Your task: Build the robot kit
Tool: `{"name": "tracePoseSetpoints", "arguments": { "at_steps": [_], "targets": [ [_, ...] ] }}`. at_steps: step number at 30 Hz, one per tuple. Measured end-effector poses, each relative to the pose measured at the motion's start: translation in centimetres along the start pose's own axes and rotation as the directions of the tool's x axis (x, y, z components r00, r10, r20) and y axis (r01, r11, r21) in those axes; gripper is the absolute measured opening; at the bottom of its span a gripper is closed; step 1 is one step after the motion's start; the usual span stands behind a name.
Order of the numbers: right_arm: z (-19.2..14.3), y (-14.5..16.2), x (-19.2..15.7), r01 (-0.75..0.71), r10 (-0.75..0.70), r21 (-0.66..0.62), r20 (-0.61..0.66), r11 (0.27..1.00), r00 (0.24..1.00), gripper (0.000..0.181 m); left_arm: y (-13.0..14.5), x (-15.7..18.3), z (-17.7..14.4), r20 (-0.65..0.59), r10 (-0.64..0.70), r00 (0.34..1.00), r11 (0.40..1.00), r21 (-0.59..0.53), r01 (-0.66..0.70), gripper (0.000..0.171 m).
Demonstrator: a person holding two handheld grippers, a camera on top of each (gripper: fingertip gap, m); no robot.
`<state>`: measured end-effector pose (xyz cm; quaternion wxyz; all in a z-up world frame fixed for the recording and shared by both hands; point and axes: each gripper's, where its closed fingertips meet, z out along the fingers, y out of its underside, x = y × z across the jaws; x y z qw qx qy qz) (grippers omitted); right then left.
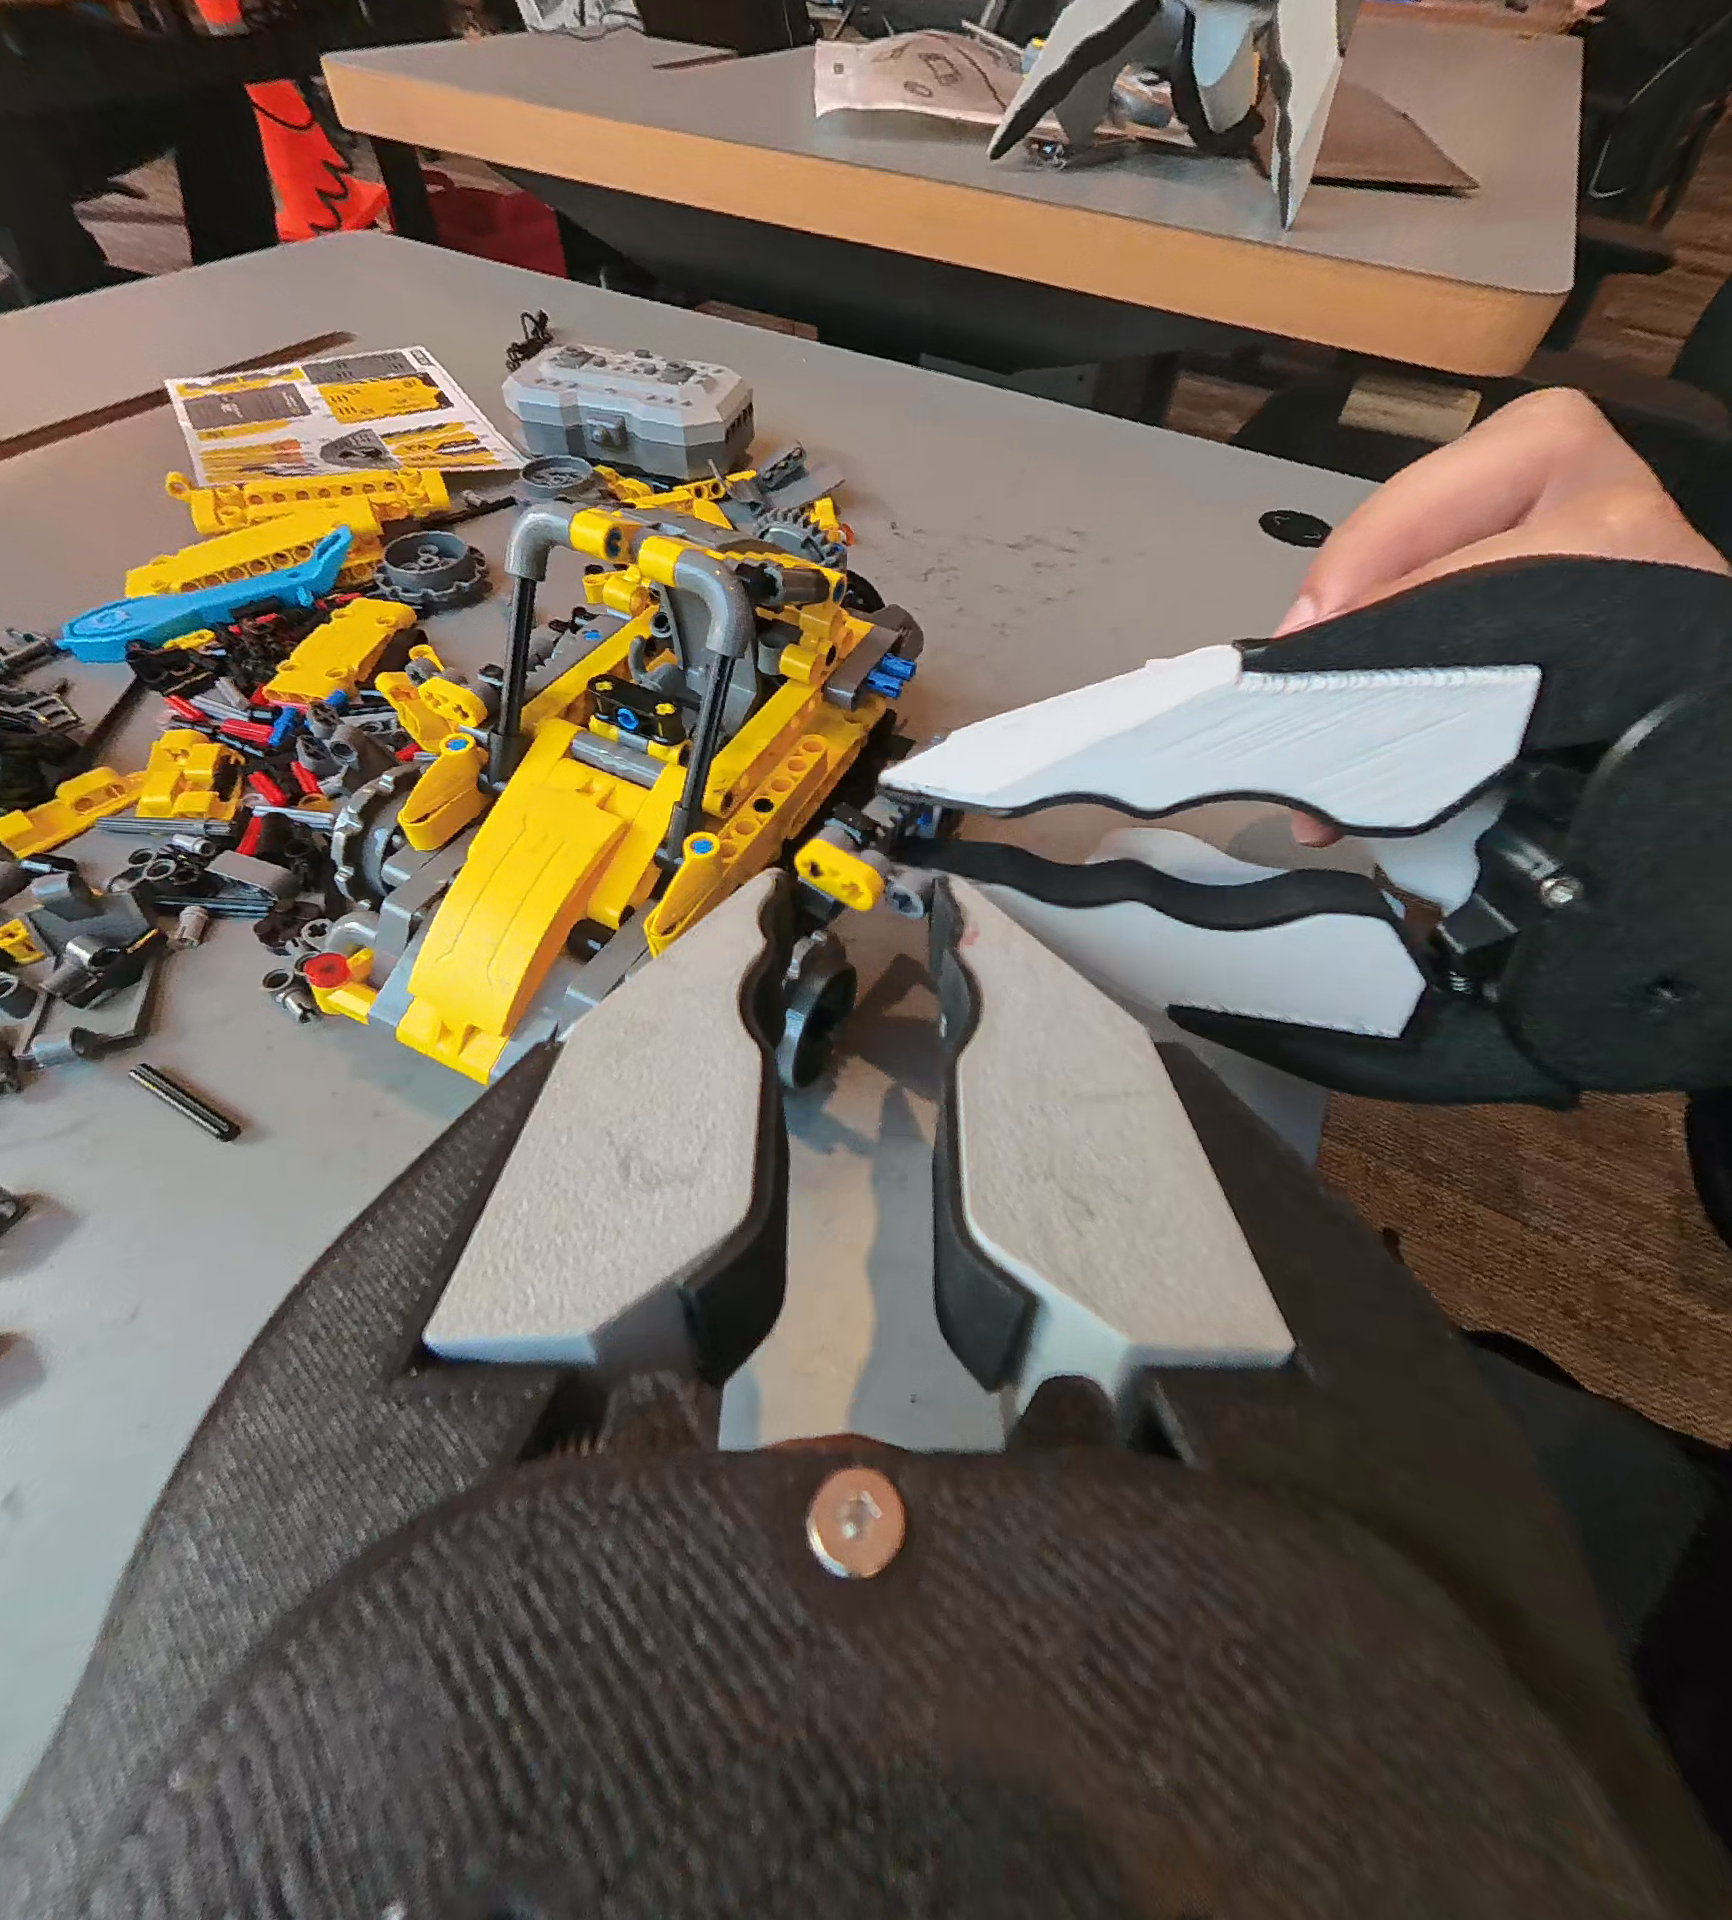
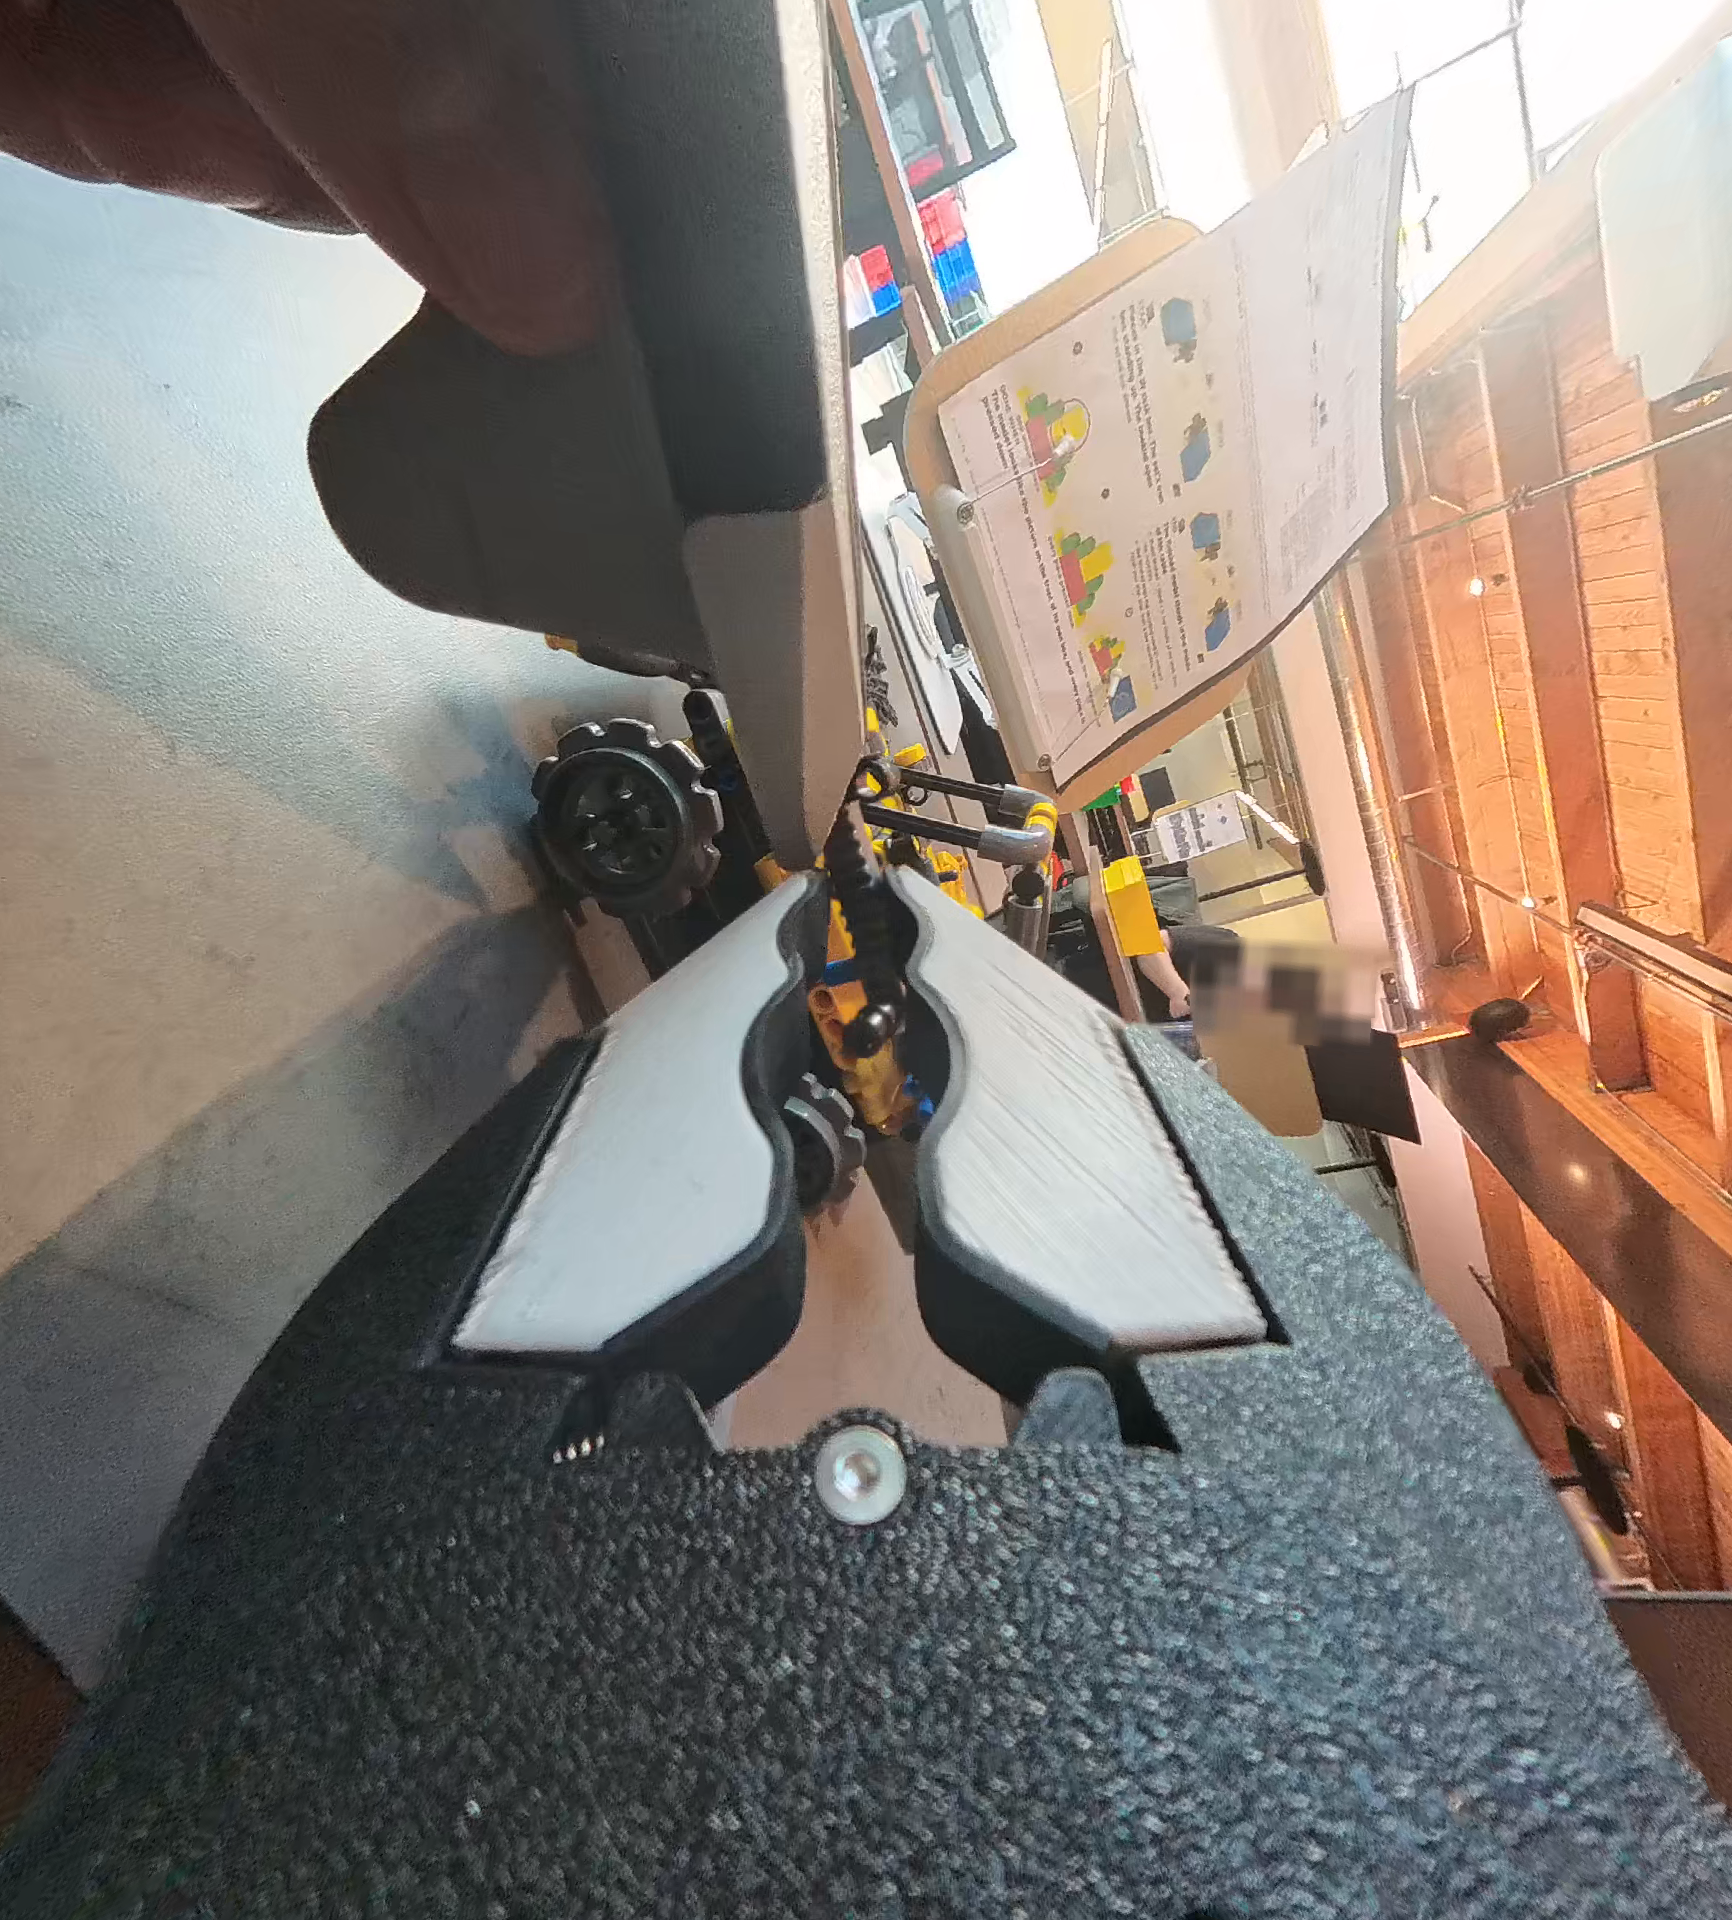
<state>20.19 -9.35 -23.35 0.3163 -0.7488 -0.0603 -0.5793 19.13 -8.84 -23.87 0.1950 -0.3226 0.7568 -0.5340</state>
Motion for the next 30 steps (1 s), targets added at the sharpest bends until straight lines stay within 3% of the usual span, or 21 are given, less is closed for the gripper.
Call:
{"name": "tracePoseSetpoints", "arguments": {
  "at_steps": [5,9,13,19,24,30],
  "targets": [
    [0.1,0.2,0.0,0.054,-0.054,0.027,0.003,0.998,0.999,0.006,0.3,0.0,0.0,-0.009,-0.001,1.000,1.000,-0.019,0.001,0.023],
    [0.6,1.5,0.5,-0.036,0.035,0.006,0.073,0.999,0.997,0.006,0.5,-1.1,-1.0,0.027,0.048,0.998,0.999,-0.023,-0.048,0.048],
    [1.0,1.6,0.4,-0.153,0.147,0.026,0.174,0.988,0.974,0.006,0.9,-3.7,-2.4,0.086,0.088,0.992,0.995,-0.048,-0.084,0.048],
    [1.4,1.3,0.4,-0.230,0.215,0.030,0.255,0.973,0.943,0.006,1.2,-4.7,-2.5,-0.049,0.070,0.996,0.992,-0.103,-0.075,0.041],
    [1.5,1.2,0.6,-0.231,0.219,0.007,0.288,0.973,0.932,0.006,1.7,-5.2,-1.7,-0.076,0.098,0.992,0.990,-0.097,-0.106,0.040],
    [1.4,1.4,0.8,-0.464,0.447,-0.046,0.365,0.885,0.816,0.006,1.8,-5.4,-1.7,-0.043,0.122,0.992,0.988,-0.091,-0.126,0.039]
  ]
}}
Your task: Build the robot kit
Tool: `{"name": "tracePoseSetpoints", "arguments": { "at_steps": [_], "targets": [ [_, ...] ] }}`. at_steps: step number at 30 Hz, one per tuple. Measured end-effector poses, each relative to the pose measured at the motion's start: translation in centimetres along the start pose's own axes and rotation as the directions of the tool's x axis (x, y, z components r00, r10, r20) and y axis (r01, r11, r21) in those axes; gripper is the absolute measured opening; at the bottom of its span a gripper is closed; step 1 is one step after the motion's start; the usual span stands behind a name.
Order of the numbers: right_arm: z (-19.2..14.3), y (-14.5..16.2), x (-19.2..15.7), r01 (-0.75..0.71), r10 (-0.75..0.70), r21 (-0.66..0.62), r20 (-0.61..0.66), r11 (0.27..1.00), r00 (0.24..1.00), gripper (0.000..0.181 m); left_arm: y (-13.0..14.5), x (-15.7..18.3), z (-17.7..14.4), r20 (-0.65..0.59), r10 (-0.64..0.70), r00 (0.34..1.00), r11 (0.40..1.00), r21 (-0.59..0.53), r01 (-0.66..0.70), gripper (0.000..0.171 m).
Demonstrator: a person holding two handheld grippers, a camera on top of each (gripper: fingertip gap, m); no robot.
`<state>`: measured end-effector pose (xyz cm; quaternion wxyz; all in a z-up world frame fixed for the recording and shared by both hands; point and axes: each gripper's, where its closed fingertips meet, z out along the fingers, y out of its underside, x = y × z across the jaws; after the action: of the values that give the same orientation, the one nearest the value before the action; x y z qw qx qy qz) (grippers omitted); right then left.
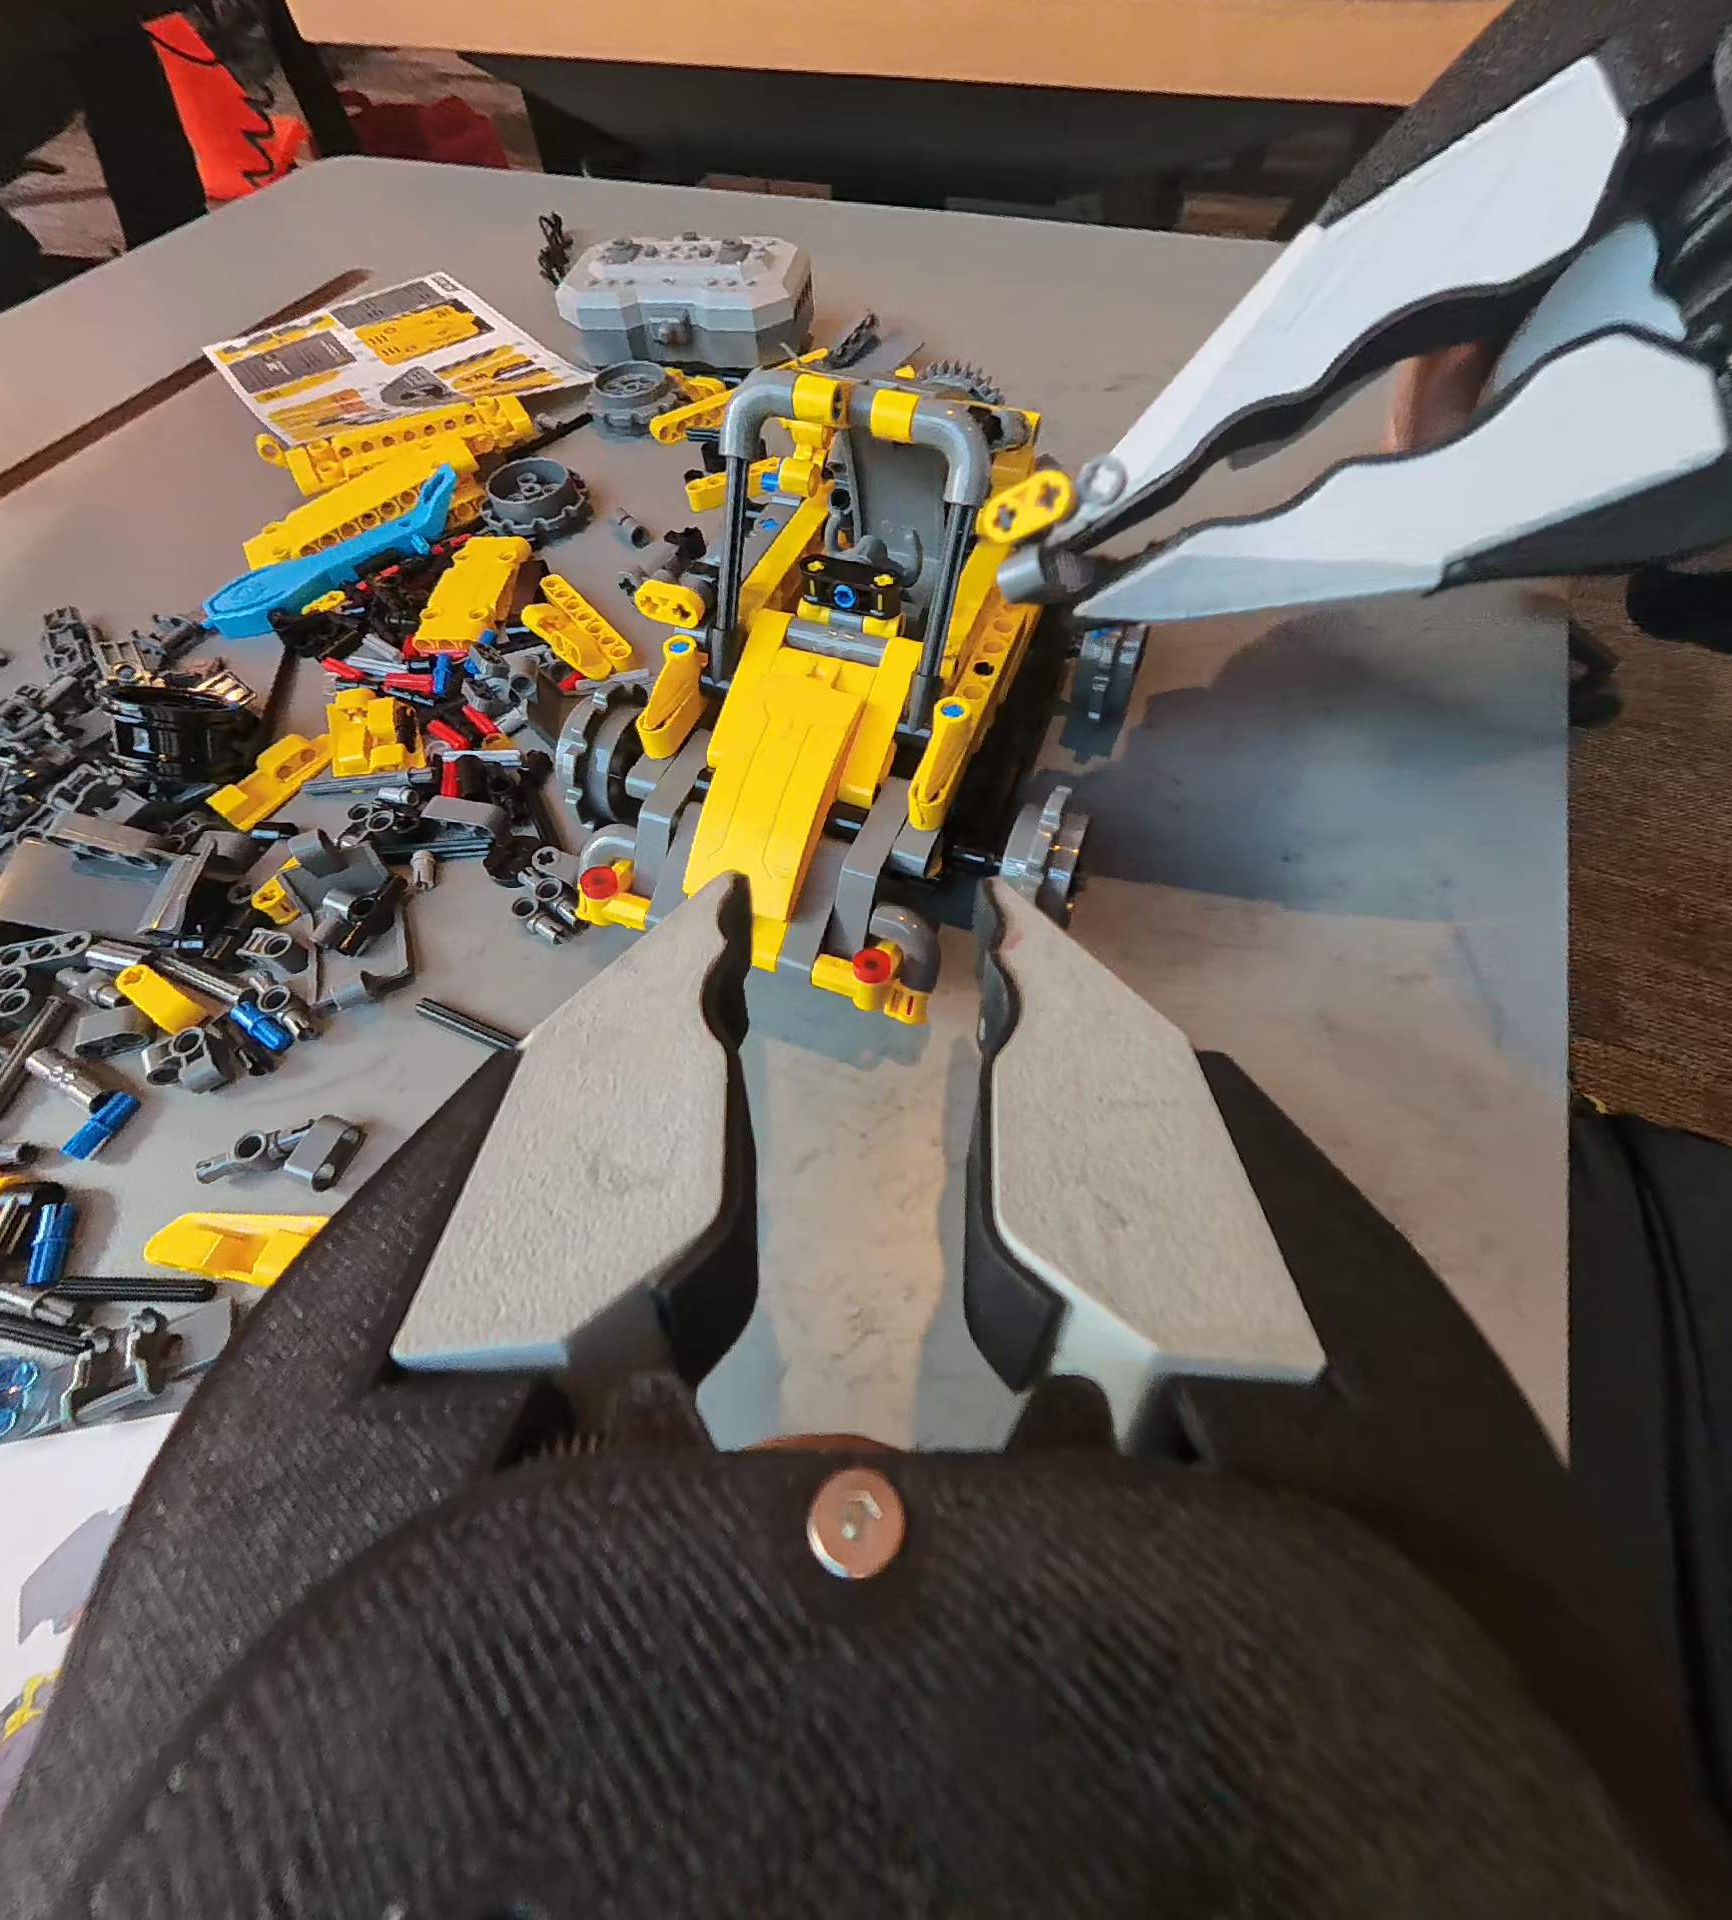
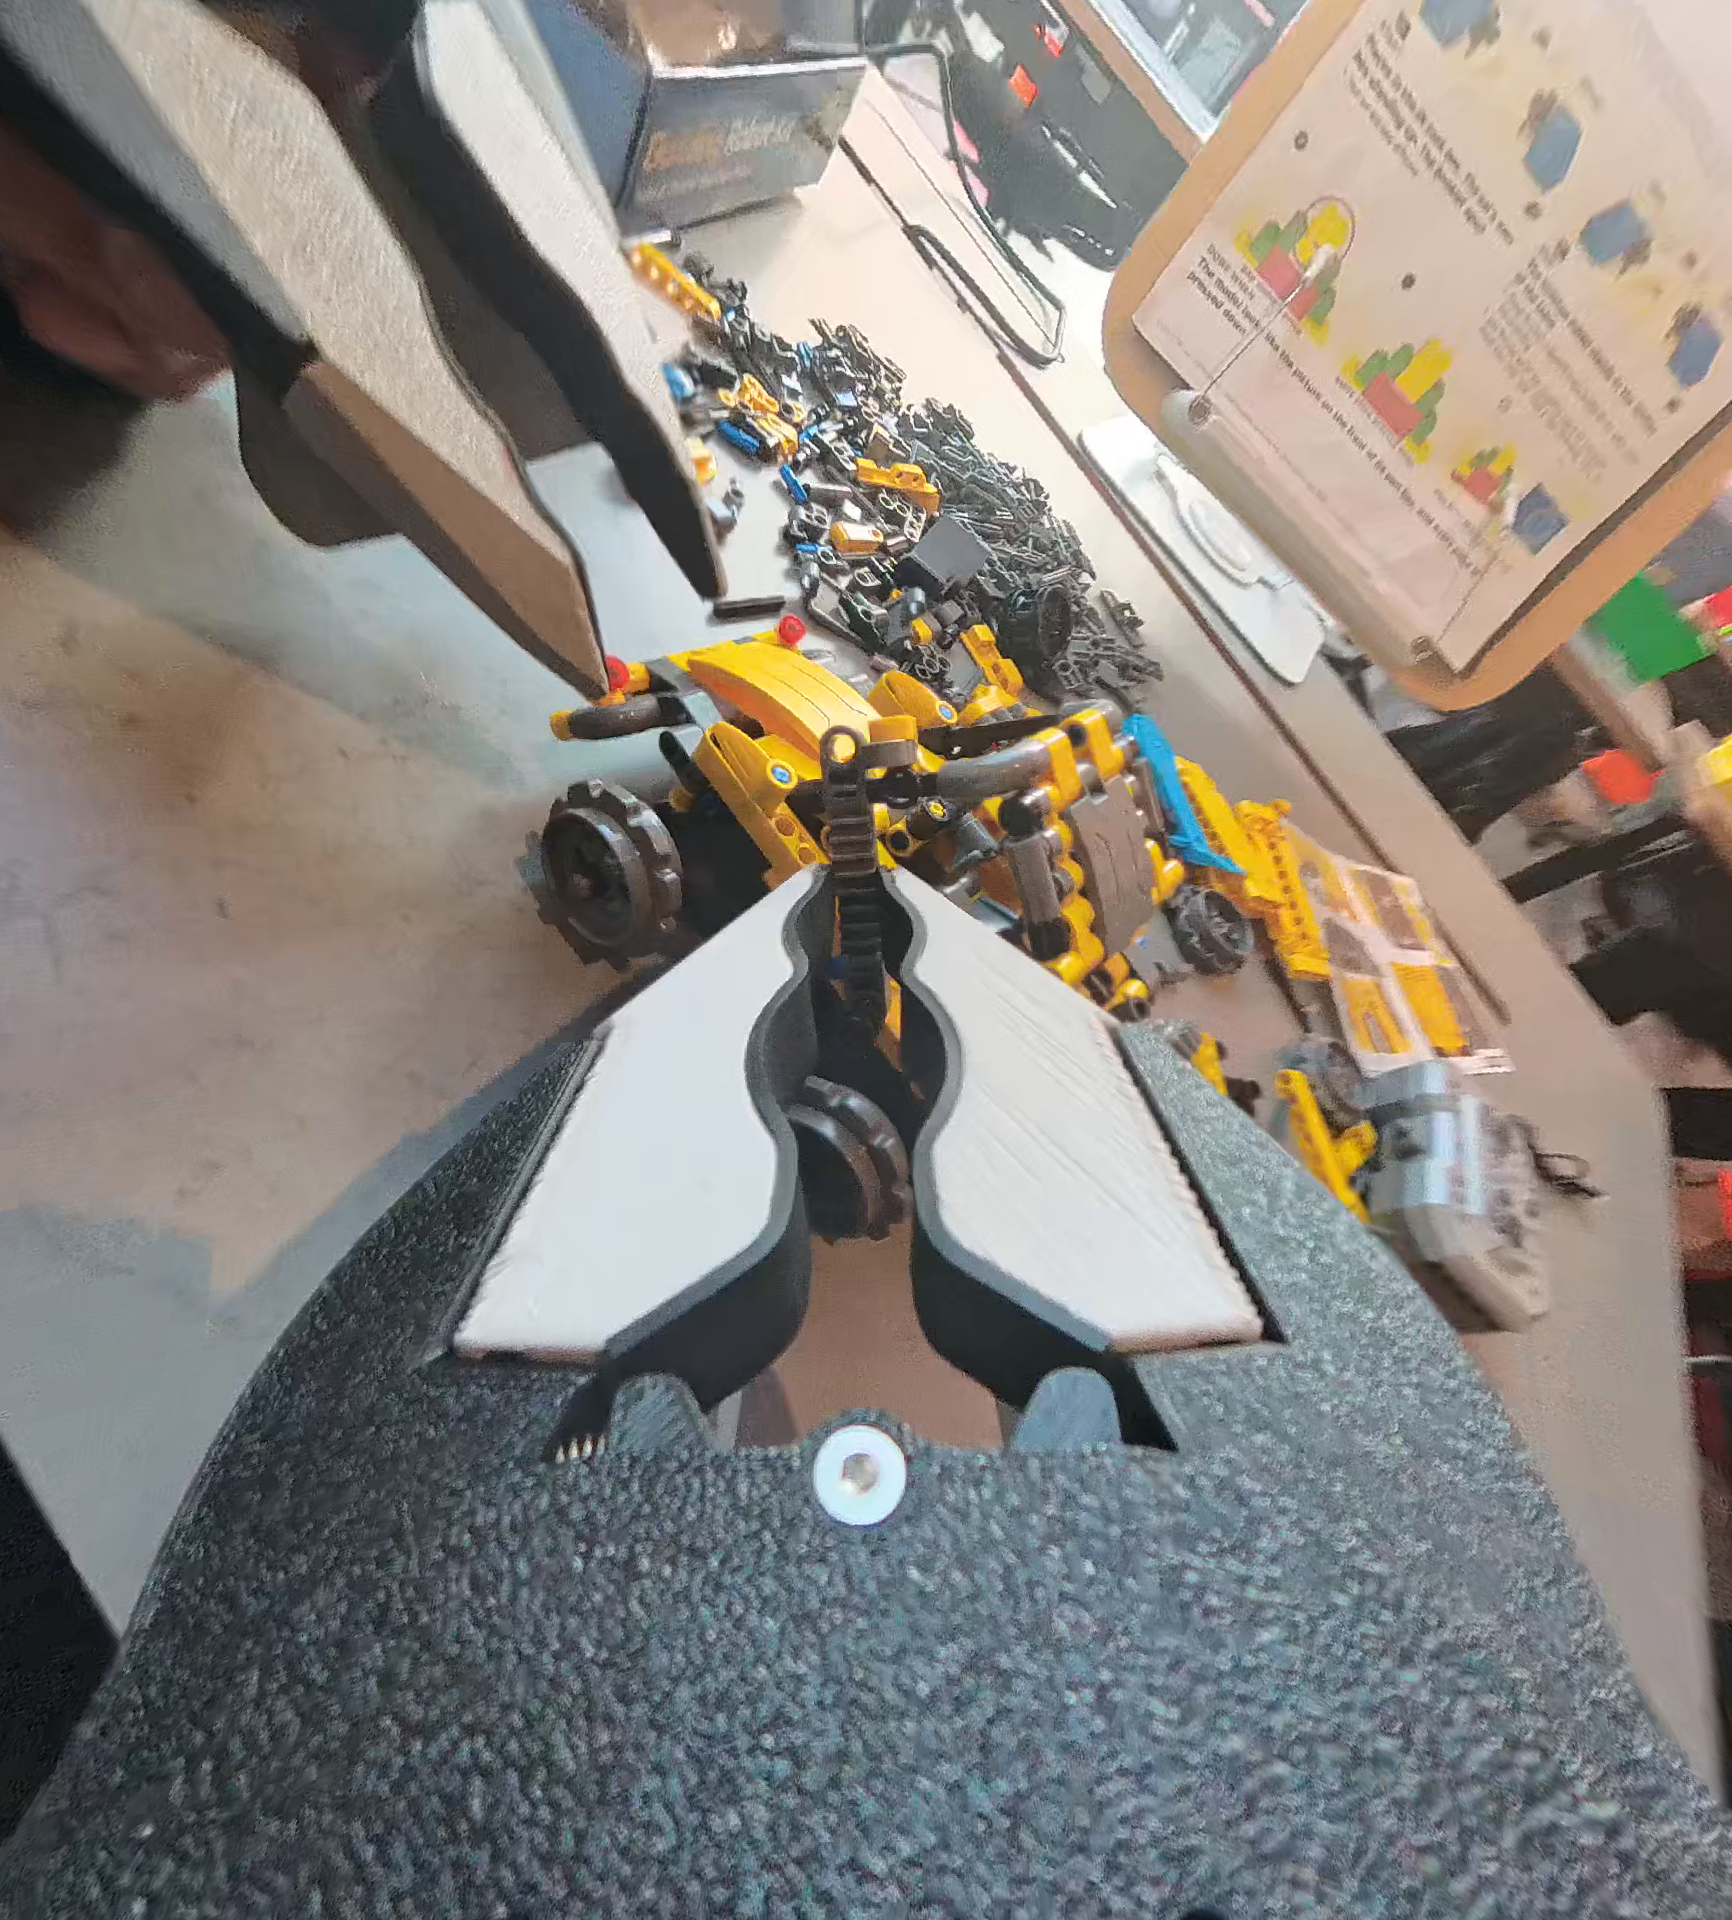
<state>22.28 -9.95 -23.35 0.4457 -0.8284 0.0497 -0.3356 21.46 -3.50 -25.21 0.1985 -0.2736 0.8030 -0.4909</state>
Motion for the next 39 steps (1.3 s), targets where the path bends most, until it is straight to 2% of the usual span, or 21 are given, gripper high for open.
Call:
{"name": "tracePoseSetpoints", "arguments": {
  "at_steps": [3,5,8,11,17,23,30,39],
  "targets": [
    [-0.1,0.1,0.1,-0.101,0.101,0.007,0.042,0.995,0.994,0.005,0.0,0.1,-0.1,-0.022,-0.013,1.000,1.000,0.006,0.013,0.039],
    [-0.2,0.3,0.1,-0.114,0.114,-0.009,0.048,0.993,0.992,0.005,-0.3,0.1,-0.3,-0.038,-0.035,0.999,0.999,0.026,0.036,0.039],
    [-0.4,0.5,0.5,-0.045,0.046,-0.047,0.008,0.998,0.999,0.006,-0.5,0.2,-0.6,-0.045,-0.036,0.998,0.998,0.051,0.039,0.036],
    [-0.5,0.4,0.6,0.092,-0.096,-0.103,-0.035,0.990,0.995,0.005,-0.5,0.5,-0.8,-0.055,-0.028,0.998,0.998,0.055,0.031,0.034],
    [-0.8,-0.5,0.9,0.306,-0.328,-0.164,-0.128,0.938,0.936,0.006,-0.5,0.6,-0.8,-0.036,-0.005,0.999,0.999,0.054,0.007,0.033],
    [-0.6,-0.3,0.2,0.351,-0.378,-0.164,-0.180,0.922,0.908,0.006,-0.3,1.1,-0.6,-0.001,0.077,0.997,0.996,0.040,-0.077,0.033],
    [-0.4,-0.5,0.4,0.416,-0.450,-0.187,-0.206,0.890,0.869,0.006,-0.2,1.2,-0.8,-0.002,0.067,0.998,0.997,0.043,-0.067,0.031],
    [0.0,-0.3,0.6,0.427,-0.464,-0.202,-0.201,0.881,0.863,0.006,0.0,1.2,-0.7,0.013,0.090,0.996,0.996,0.018,-0.090,0.029]
  ]
}}
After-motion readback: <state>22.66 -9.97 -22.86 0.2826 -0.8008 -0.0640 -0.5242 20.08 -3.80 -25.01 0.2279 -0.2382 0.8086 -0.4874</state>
